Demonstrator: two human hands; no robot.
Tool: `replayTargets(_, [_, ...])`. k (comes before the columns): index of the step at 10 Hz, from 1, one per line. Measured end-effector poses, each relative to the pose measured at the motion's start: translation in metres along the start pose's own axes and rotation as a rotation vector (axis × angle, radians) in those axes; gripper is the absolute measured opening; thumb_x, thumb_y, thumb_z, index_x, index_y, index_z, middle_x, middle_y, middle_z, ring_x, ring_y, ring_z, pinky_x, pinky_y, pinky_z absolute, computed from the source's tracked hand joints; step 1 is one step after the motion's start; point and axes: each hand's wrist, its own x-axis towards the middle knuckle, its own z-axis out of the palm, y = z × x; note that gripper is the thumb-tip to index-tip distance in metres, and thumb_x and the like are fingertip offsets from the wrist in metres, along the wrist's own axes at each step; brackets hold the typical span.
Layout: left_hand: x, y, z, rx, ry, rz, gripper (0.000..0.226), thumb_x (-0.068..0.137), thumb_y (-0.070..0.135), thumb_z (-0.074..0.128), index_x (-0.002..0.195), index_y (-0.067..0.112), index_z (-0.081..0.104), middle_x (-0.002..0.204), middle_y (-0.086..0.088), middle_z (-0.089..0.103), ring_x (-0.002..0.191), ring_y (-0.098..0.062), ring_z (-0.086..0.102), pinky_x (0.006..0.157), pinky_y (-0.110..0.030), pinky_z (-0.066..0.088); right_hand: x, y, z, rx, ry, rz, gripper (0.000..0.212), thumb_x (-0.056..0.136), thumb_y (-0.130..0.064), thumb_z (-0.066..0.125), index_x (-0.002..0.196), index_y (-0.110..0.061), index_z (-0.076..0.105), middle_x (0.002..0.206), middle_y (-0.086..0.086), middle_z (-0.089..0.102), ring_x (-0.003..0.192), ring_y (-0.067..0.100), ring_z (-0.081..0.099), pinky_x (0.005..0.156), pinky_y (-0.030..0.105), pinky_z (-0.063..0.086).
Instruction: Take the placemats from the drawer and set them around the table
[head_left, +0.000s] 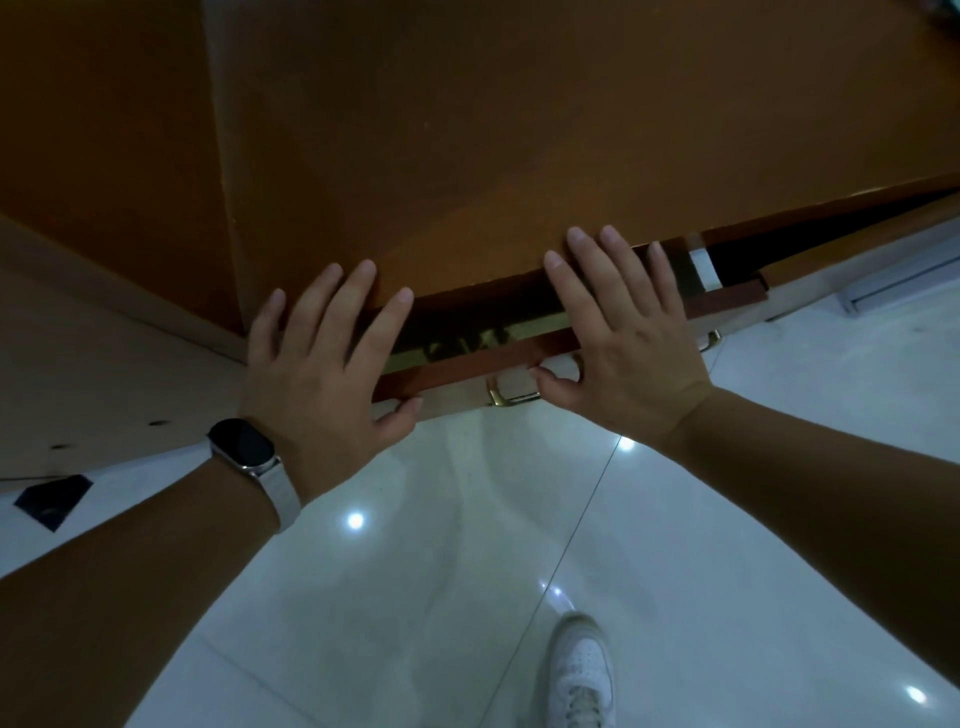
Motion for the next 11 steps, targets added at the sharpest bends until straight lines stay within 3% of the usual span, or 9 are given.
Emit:
replayTargets(3, [0.038,-0.001,-0.010,0.020,-0.070,-0.107,0.084,0.072,0.038,0.078,0.143,0.014,0.040,0.142,-0.018,0.046,0.128,-0.038,0.040,0.091,-0.054,0.038,0.034,-0.003,0.004,-0.031,0.047,0.070,0.075,0.082,-0.054,0.063,0.144,-0.018,0.039,0.149,0.013,0.042,0.137,0.036,0.033,0.112,0.058,0.018])
replayTargets(5, [0.044,-0.003,-0.007,0.005,-0.124,-0.112,0.084,0.076,0.033,0.077,0.146,0.016,0.034,0.149,-0.017,0.040,0.137,-0.038,0.034,0.103,-0.058,0.032,0.035,-0.001,0.016,-0.042,0.133,0.084,0.071,0.081,-0.054,0.062,0.140,-0.022,0.040,0.145,0.013,0.047,0.133,0.033,0.031,0.110,0.054,0.018])
replayTargets(7, [0.044,-0.003,-0.006,0.008,-0.126,-0.107,0.084,0.075,0.032,0.077,0.146,0.016,0.035,0.149,-0.017,0.040,0.137,-0.038,0.033,0.104,-0.058,0.031,0.036,-0.002,0.015,-0.037,0.124,0.092,0.071,0.081,-0.054,0.062,0.141,-0.022,0.039,0.145,0.013,0.046,0.133,0.033,0.030,0.110,0.053,0.017])
replayTargets(9, [0.047,0.000,-0.017,0.012,-0.251,-0.123,0.093,0.070,0.036,0.080,0.147,0.016,0.034,0.150,-0.015,0.038,0.135,-0.038,0.033,0.101,-0.057,0.034,0.037,-0.005,-0.007,-0.067,-0.088,0.094,0.076,0.082,-0.051,0.065,0.146,-0.021,0.036,0.149,0.013,0.041,0.136,0.037,0.033,0.111,0.058,0.022])
replayTargets(10, [0.046,0.006,-0.032,-0.005,-0.277,-0.107,0.095,0.068,0.043,0.079,0.147,0.014,0.035,0.148,-0.017,0.039,0.133,-0.039,0.037,0.098,-0.056,0.038,0.043,-0.012,-0.030,-0.086,-0.249,0.107,0.081,0.085,-0.059,0.055,0.152,-0.025,0.023,0.158,0.008,0.027,0.144,0.033,0.023,0.114,0.054,0.017])
replayTargets(11, [0.033,0.014,-0.048,-0.108,-0.209,-0.091,0.091,0.069,0.038,0.079,0.146,0.014,0.037,0.147,-0.018,0.040,0.128,-0.040,0.043,0.091,-0.055,0.044,0.040,-0.022,-0.049,-0.008,-0.311,0.150,0.076,0.089,-0.057,0.050,0.153,-0.029,0.020,0.161,0.003,0.020,0.147,0.028,0.017,0.117,0.048,0.015])
